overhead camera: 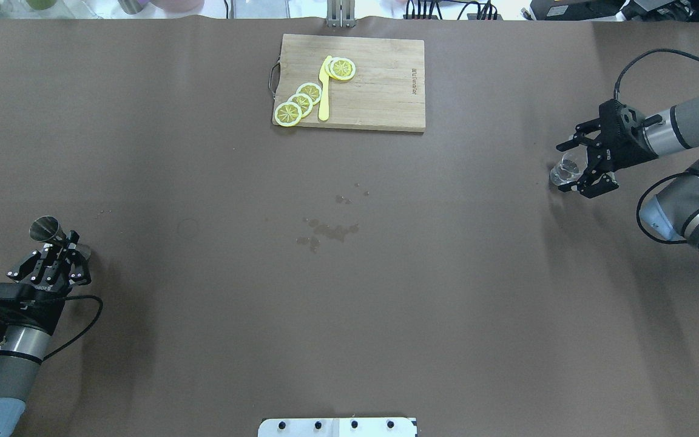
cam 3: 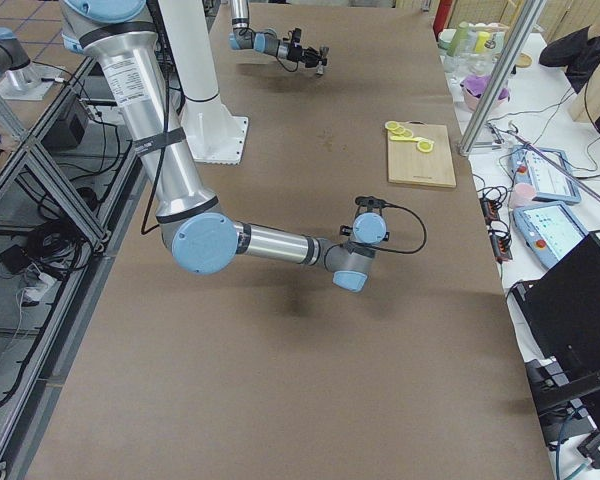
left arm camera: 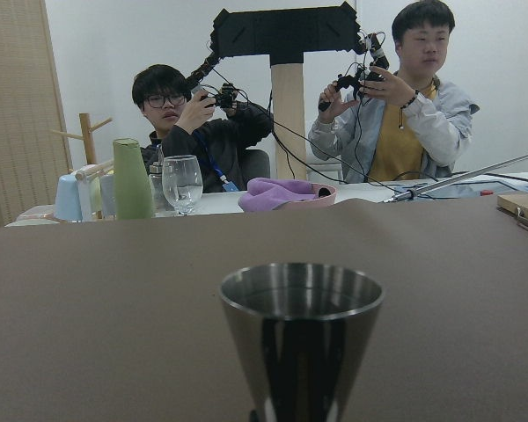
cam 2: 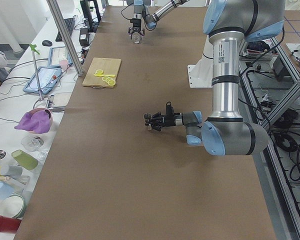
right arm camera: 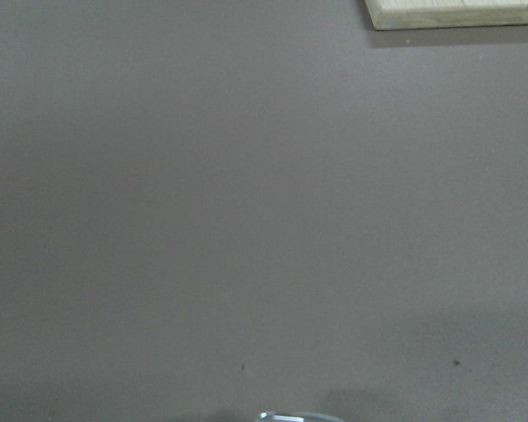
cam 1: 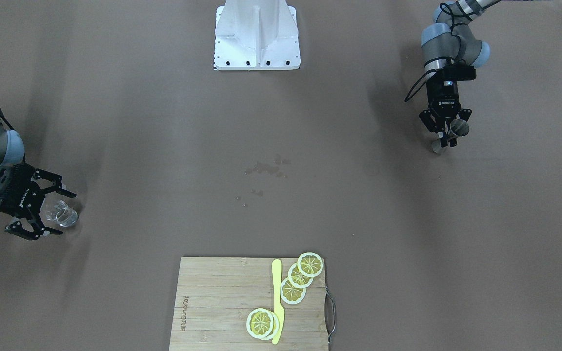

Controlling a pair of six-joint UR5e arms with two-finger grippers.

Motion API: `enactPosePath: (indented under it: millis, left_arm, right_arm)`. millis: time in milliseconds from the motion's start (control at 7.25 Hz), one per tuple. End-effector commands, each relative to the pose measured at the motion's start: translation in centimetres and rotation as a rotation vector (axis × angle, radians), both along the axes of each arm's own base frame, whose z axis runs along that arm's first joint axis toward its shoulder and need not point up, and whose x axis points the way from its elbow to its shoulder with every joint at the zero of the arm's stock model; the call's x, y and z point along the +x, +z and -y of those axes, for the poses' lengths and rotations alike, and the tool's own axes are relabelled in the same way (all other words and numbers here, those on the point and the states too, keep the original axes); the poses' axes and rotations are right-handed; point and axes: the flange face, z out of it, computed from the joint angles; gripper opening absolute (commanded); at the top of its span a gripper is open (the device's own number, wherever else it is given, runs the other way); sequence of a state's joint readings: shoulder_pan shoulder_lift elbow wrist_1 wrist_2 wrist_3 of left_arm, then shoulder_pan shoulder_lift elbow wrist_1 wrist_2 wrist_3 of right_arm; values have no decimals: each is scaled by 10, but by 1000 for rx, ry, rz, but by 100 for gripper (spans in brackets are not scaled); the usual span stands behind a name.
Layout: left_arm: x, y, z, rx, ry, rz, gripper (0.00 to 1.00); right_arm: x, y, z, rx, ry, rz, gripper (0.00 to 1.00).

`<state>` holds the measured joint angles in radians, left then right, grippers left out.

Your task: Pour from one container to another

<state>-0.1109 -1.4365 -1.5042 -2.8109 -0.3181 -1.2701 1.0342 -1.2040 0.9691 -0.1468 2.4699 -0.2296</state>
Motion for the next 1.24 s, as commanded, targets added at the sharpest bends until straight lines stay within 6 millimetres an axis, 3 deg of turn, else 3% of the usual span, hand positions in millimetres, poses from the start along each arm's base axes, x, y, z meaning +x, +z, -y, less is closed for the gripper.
enactPosePath:
  millis: [0,138,414,689,965,1103]
  left_arm:
    - [1,-1,-1,0,1,-1,15]
    - [1,-1,-1,0,2,-1,23]
    - [3,-2,-2,1,6,-2,30]
    - [3,-2,-3,1,8,-2,40]
    - [4,-2,-4,1,11,-2,51]
    - [3,-3,-4,1,11,-2,67]
  right_arm:
    - [14,-22,11,-16,5,27,100]
    - [27,-30,16,-57,2,36,100]
    - [72,-63,37,-122,14,39,100]
    - [119,-86,61,-353,33,-10,100]
    - [174,-84,86,-576,142,-70,100]
    - [197,-83,92,-719,195,-112,100]
